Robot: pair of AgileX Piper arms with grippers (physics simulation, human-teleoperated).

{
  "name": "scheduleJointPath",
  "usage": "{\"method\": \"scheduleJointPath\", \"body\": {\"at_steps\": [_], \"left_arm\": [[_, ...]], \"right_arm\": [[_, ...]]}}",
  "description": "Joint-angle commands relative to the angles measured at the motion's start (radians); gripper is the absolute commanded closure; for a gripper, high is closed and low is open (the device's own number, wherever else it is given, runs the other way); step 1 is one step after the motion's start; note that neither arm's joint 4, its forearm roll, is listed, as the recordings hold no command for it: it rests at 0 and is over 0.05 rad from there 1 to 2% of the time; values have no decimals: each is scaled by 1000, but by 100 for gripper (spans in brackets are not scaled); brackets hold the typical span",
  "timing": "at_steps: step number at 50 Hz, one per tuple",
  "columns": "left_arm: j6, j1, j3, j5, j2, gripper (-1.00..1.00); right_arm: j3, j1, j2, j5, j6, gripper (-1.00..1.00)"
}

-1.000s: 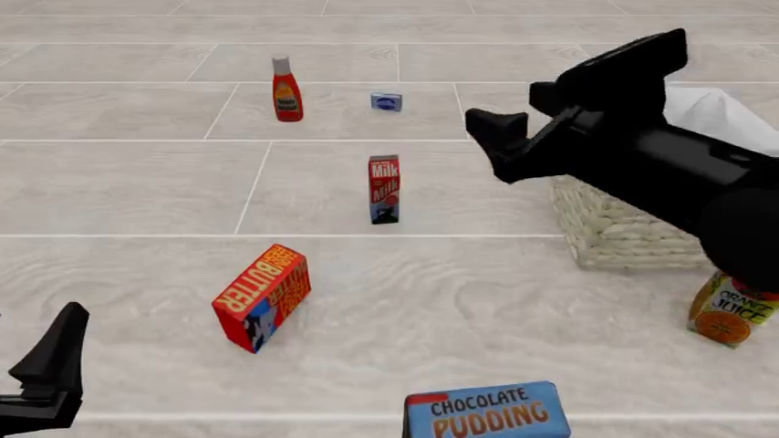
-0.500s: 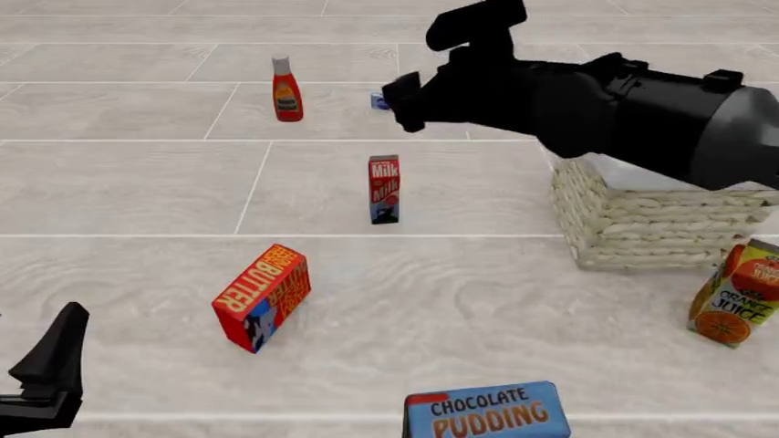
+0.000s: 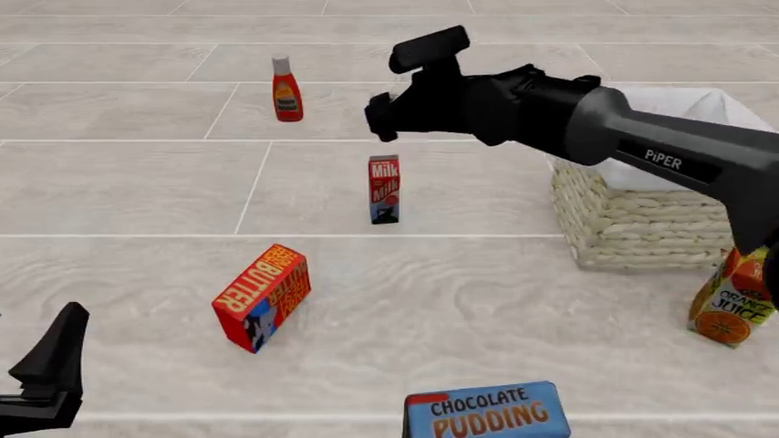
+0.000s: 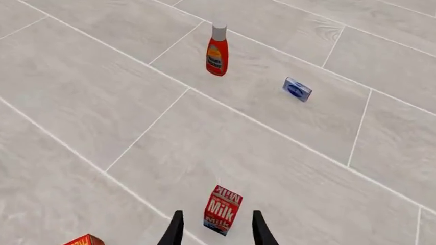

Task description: Pick the milk and place it in the basket.

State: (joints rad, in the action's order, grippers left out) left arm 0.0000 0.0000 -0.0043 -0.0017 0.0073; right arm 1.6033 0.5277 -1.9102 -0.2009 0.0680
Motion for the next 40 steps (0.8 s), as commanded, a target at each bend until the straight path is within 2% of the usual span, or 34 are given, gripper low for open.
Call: {"method": "scheduleJointPath", "body": {"at_steps": [1, 13, 16, 40], "left_arm": [[0, 0, 0, 0, 0, -100], [0, 0, 0, 0, 0, -100], [0, 0, 0, 0, 0, -100], [0, 0, 0, 0, 0, -100]], "right_arm": [[100, -6, -114, -24, -12, -100], [167, -7, -202, -27, -32, -100], [212, -4, -278, -20, -47, -100], [258, -30, -385, -7, -65, -100]]}}
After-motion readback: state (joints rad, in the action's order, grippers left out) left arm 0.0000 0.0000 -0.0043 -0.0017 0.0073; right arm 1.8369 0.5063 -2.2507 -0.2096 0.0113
